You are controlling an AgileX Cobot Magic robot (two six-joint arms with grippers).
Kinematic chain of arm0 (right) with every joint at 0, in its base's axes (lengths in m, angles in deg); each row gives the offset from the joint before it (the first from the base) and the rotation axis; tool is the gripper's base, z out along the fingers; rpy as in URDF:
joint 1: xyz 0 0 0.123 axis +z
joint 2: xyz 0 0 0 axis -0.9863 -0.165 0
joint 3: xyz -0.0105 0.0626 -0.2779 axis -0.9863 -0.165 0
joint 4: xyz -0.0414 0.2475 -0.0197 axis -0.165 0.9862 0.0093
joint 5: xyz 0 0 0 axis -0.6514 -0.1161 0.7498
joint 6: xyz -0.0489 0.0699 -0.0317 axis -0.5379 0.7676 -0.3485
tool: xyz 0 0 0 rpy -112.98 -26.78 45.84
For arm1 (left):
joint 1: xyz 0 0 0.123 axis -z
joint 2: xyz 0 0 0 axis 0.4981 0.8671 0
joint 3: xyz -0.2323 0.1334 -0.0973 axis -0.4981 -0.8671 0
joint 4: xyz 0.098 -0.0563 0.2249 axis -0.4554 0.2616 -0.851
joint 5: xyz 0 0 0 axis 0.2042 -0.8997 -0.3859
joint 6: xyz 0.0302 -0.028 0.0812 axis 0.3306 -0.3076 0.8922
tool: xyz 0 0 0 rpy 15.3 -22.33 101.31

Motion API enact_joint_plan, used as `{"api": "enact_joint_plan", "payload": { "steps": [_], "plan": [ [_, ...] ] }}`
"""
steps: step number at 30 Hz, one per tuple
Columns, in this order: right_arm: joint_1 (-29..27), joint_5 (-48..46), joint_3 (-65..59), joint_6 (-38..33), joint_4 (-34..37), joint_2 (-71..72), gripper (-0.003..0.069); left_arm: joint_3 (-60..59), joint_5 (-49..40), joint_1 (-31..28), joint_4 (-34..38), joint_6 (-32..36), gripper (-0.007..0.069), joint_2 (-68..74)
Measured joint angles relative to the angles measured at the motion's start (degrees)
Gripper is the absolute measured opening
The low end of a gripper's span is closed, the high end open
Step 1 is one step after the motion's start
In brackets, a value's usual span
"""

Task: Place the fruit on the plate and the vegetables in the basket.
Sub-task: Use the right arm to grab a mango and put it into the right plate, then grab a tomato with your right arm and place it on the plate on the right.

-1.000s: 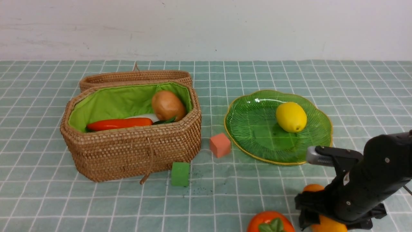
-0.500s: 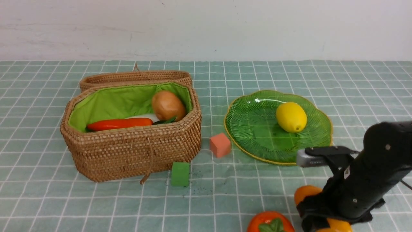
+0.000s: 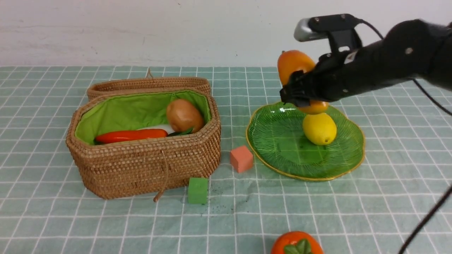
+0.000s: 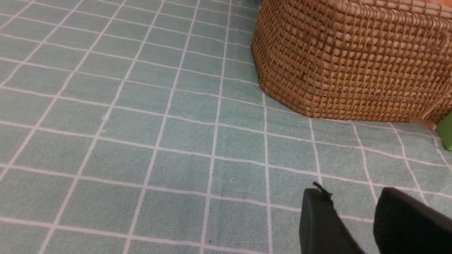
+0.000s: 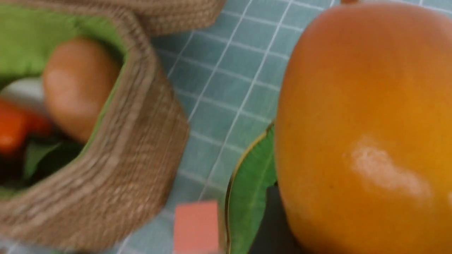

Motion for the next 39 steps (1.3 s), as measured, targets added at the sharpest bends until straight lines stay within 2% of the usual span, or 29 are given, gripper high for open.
{"api": "enact_joint_plan", "payload": {
  "steps": [7,9,12,15,21,22,25,27,29,32,36,39],
  "plan": [
    [0.0,2.38,2.41,0.0,2.0,-12.02,0.0505,0.0,0.0,0.0,0.0,0.0,0.0233,0.0],
    [0.0,2.27,2.46,0.0,2.0,-13.3,0.0543,0.0,0.0,0.0,0.0,0.0,0.0237,0.0],
    [0.0,1.17,2.71,0.0,2.19,-12.84,0.065,0.0,0.0,0.0,0.0,0.0,0.0237,0.0],
    [0.0,-1.02,2.82,0.0,2.19,-11.58,0.0676,0.0,0.0,0.0,0.0,0.0,0.0237,0.0],
    [0.0,-9.71,2.94,-0.01,2.05,-6.17,0.0647,0.0,0.0,0.0,0.0,0.0,0.0237,0.0],
    [0.0,-14.32,2.84,-0.21,2.05,-3.68,0.0633,0.0,0.0,0.0,0.0,0.0,0.0237,0.0],
    [0.74,-20.14,-1.37,-1.06,2.11,2.63,0.0615,0.0,0.0,0.0,0.04,0.0,0.0237,0.0],
    [1.21,-20.89,-5.16,-1.33,2.46,5.7,0.0613,0.0,0.0,0.0,0.04,0.0,0.0237,0.0],
    [2.04,-20.34,-16.58,-1.69,4.66,12.51,0.0609,0.0,0.0,0.0,0.04,0.0,0.0237,0.0],
    [2.19,-17.97,-25.86,-1.85,6.95,16.63,0.0606,0.0,0.0,0.0,0.04,0.0,0.0237,0.0],
    [2.19,-17.46,-32.05,-2.05,10.14,18.71,0.0601,0.0,0.0,0.0,0.04,0.0,0.0238,0.0],
    [2.19,-18.09,-35.07,-5.39,14.34,18.25,0.0595,0.0,0.0,0.0,0.04,0.0,0.0239,0.0]
  ]
}}
